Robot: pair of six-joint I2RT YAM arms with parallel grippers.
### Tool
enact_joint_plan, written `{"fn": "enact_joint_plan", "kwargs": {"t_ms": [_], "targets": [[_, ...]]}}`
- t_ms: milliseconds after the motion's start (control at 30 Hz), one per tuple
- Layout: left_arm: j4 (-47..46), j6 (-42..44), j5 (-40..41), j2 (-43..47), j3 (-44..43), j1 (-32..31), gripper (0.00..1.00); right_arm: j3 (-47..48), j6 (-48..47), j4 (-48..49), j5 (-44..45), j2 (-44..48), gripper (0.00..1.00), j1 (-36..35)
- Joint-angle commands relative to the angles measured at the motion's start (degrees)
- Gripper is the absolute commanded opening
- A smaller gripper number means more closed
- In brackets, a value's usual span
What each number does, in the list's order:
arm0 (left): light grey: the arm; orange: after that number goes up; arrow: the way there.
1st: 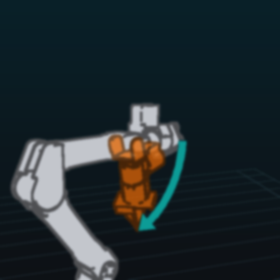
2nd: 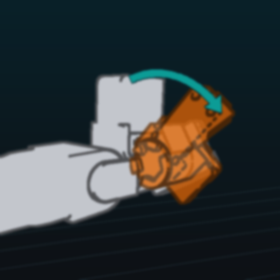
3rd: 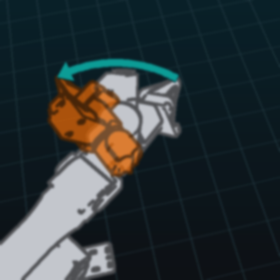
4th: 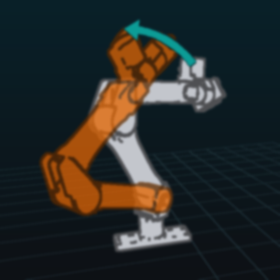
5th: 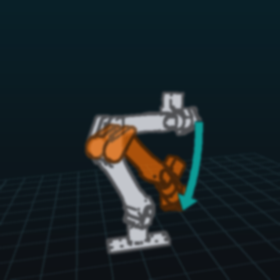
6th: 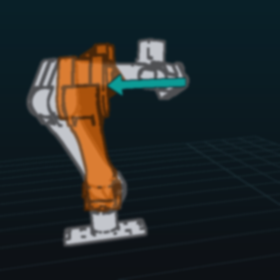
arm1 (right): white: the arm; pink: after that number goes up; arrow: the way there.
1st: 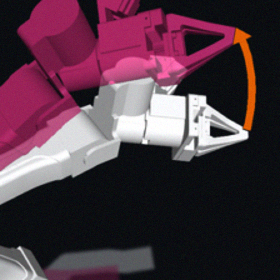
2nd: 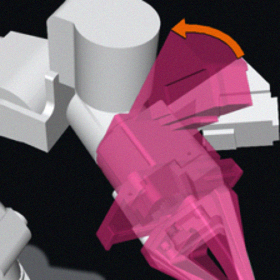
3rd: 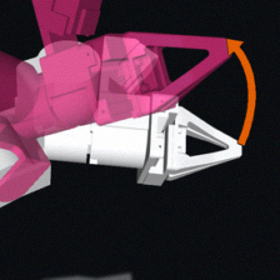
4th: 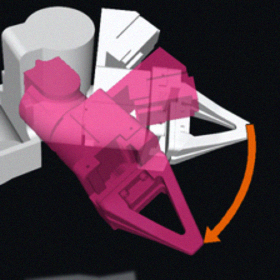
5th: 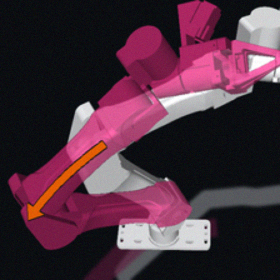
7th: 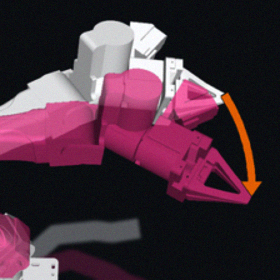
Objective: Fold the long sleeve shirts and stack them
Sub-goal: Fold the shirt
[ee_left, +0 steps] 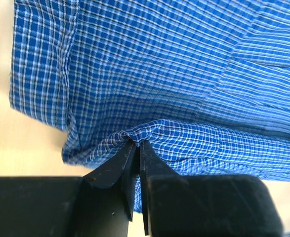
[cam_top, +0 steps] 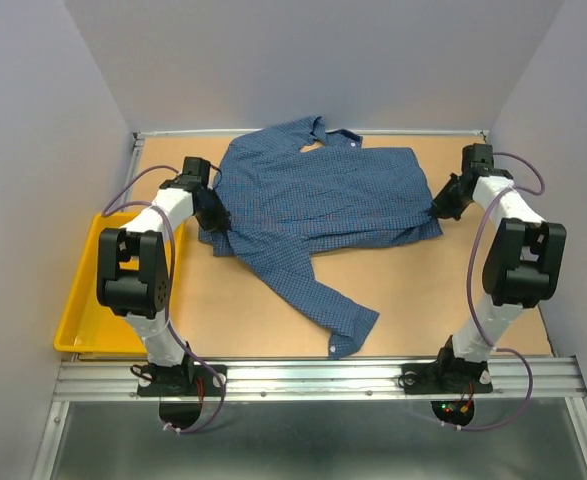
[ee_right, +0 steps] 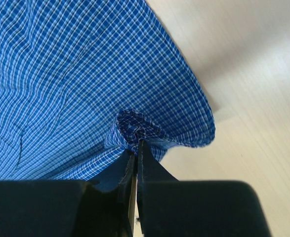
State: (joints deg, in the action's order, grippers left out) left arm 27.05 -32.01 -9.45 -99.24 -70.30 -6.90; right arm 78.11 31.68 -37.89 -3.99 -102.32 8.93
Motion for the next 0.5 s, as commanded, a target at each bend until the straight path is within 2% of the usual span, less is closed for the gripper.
{"fn": "enact_joint_plan", "kwargs": {"t_ms": [0,367,433,467], "targets": [[-1.73,1.07,1.63,-1.13,-2.03,0.48,0.18,5.03,-1.27,2.29,-0.41,-3.22,0.04,0.04],[-5.51,0.54,3.39,-2.89,-4.40,0.74,0.20,12.07,-2.07,3.08,-2.17,-8.33,0.10,-0.05],[-6.30,0.72,3.21,-2.71,-4.75,0.83,0.21,13.30,-1.97,3.08,-2.43,-8.86,0.15,0.04],[-6.48,0.72,3.30,-2.71,-4.76,0.83,0.22,13.56,-2.06,3.08,-2.69,-9.29,0.28,-0.05]]}}
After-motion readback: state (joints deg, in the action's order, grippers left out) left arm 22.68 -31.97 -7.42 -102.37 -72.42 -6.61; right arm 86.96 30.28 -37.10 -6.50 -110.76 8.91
